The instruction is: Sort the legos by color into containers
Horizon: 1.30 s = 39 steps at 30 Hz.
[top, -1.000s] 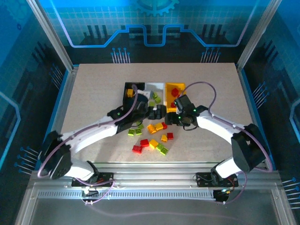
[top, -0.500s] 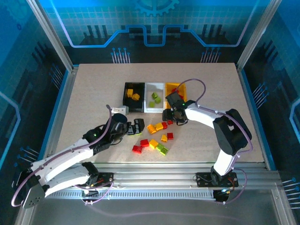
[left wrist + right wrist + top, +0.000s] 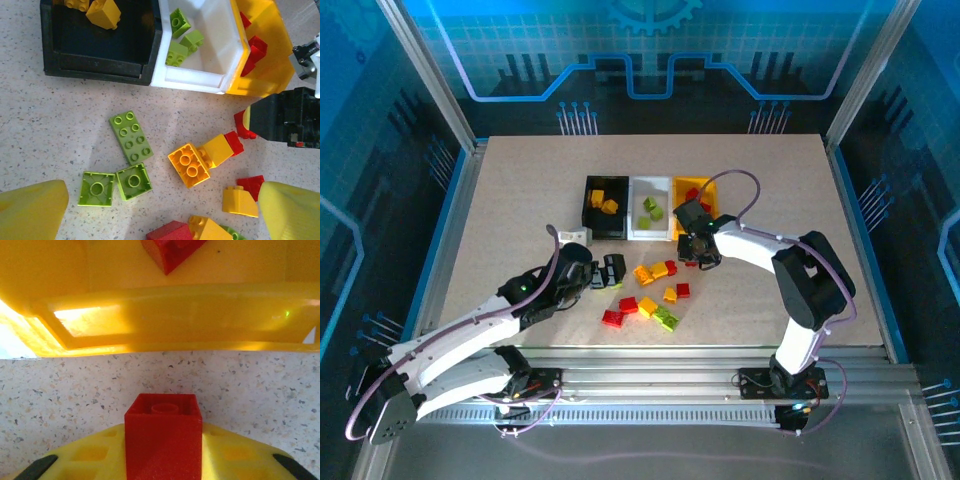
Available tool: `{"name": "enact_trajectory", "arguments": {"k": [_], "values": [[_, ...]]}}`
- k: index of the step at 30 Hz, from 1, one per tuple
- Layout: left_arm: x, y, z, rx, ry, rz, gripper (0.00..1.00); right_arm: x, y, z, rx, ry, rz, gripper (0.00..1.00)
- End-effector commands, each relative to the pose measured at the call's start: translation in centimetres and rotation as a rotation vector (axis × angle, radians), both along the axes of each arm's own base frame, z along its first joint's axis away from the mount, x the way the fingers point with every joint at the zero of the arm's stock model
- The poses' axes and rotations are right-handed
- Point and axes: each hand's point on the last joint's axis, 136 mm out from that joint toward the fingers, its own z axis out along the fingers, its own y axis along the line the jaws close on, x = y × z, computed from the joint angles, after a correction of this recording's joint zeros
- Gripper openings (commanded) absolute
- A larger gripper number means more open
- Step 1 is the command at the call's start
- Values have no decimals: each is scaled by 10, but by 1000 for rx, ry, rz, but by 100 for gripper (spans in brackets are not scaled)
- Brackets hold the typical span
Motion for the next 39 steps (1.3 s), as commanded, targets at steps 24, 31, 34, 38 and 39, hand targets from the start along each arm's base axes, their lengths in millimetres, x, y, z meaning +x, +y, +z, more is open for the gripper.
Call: {"name": "enact_trajectory", "arguments": {"k": [24,31,34,38,39], "values": [[-12,21,-21,40,61,48,99,104,-16,87,-6,-161,-38,32],[-14,21,-27,62,82,40,99,124,-11,75,3,-131,-48,52],[-13,20,-30,80,97,33,99,126,-7,82,23,-147,-39,63],[-11,18,-37,109,135,26,96,119,-6,98,41,-179,-30,65],[-10,16,-41,114,158,21,93,115,-5,102,52,-188,-26,65]]}}
